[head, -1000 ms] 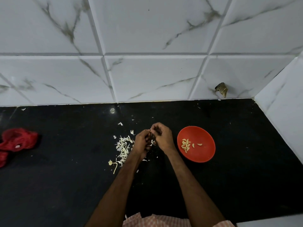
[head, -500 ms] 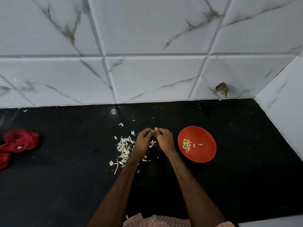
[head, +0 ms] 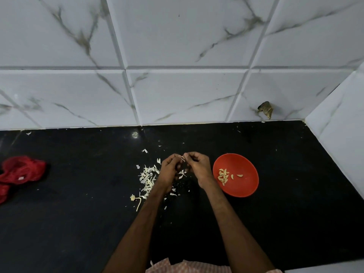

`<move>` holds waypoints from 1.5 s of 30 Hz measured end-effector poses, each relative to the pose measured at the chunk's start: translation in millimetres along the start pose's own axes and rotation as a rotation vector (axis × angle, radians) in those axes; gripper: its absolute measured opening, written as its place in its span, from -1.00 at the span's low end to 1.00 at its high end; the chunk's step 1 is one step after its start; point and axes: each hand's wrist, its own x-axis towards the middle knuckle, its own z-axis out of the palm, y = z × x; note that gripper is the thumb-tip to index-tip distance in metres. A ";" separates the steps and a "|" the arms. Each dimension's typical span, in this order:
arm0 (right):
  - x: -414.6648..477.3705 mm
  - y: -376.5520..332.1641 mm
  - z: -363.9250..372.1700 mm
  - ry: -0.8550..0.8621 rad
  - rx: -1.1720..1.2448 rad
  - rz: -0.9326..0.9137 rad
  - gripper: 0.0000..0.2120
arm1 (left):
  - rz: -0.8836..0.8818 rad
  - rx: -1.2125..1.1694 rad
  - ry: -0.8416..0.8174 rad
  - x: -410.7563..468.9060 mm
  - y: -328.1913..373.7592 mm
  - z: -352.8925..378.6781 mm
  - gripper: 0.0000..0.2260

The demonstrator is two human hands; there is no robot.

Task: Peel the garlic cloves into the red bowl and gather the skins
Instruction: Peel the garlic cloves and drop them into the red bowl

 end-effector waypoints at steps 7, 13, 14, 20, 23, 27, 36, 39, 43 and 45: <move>-2.4 -0.9 0.2 -0.086 0.051 0.024 -0.92 | 0.010 -0.006 0.002 3.1 -3.9 -6.0 -0.78; -7.4 -3.7 2.7 -0.016 0.175 0.139 -0.90 | 0.066 0.031 -0.027 5.1 -6.5 -3.5 -0.77; -7.9 -3.7 3.2 -0.007 0.191 0.164 -0.90 | 0.077 0.041 -0.031 5.7 -7.3 -3.6 -0.78; -6.7 -7.1 7.8 0.039 0.244 0.293 -0.88 | 0.166 0.125 0.002 11.7 -14.2 -5.9 -0.79; -4.1 -10.4 9.4 0.049 0.260 0.320 -0.86 | 0.203 0.196 0.089 15.5 -19.1 -10.9 -0.77; -2.5 -9.9 8.7 0.065 0.234 0.263 -0.91 | 0.203 0.496 0.190 20.4 -30.4 -22.6 -0.84; -5.4 0.6 3.8 0.051 0.109 0.141 -0.86 | 0.204 0.900 0.208 12.0 -28.6 -23.6 -0.83; -4.5 0.8 2.7 0.050 0.085 0.108 -0.82 | 0.223 0.992 0.239 12.0 -23.3 -21.4 -0.87; -2.7 0.7 3.2 0.062 0.060 0.060 -0.80 | 0.246 0.915 0.242 16.0 -21.7 -23.0 -0.94; -1.5 2.2 3.4 0.079 0.043 0.038 -0.80 | 0.290 0.854 0.218 16.4 -20.1 -22.1 -0.95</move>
